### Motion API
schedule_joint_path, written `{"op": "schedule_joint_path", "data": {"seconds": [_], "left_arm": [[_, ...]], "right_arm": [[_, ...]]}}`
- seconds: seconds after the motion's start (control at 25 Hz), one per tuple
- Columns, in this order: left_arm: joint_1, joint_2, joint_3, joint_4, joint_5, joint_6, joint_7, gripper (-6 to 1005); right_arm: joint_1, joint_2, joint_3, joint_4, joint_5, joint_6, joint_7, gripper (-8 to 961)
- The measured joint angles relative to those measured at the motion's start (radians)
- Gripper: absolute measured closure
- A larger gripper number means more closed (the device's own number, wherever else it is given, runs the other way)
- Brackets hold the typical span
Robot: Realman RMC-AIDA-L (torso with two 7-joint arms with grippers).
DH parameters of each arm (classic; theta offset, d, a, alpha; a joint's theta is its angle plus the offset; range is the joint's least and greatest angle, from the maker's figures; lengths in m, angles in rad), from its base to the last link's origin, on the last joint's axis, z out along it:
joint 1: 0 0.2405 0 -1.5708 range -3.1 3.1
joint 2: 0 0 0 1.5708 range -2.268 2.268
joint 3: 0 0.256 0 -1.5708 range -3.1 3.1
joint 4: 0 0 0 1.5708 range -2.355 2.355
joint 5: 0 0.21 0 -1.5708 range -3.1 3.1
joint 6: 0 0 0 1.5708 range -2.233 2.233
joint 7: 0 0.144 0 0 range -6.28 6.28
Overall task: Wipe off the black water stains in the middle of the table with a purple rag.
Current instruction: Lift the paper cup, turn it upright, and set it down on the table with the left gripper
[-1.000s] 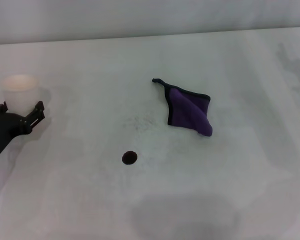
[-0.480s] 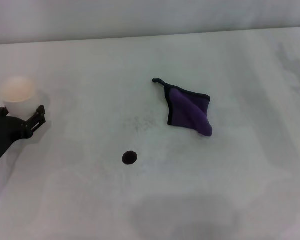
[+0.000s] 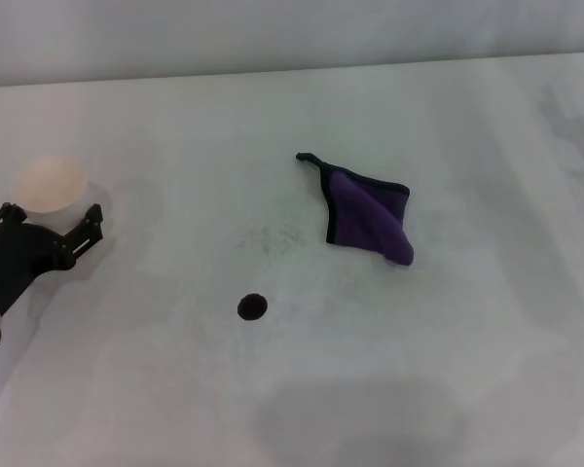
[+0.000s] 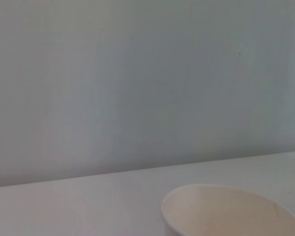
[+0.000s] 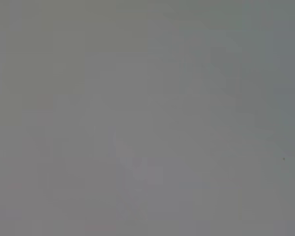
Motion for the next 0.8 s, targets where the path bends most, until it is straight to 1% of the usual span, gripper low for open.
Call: {"op": "schedule_joint_path", "data": {"seconds": [0.2,0.4,0.52,0.8], "left_arm": [[0.01,0.0,-0.001,-0.004,-0.003,-0.015,-0.001,127],[0.042,-0.002,-0.004,-0.006,-0.003,-0.058,-0.001,126],[0.052,-0.002,-0.007,-0.016,-0.005,-0.062,-0.002,125],[0.054,0.0,-0.001,-0.019,0.002,-0.063,0.0,124]], "right_arm": [[-0.002,0.0,0.0,0.0,0.0,0.003,0.0,123],[-0.003,0.0,0.0,0.0,0.0,0.003,0.0,123],[-0.005,0.0,0.0,0.0,0.0,0.003,0.0,123],[-0.002,0.001,-0.003,0.0,0.0,0.004,0.0,123]]}}
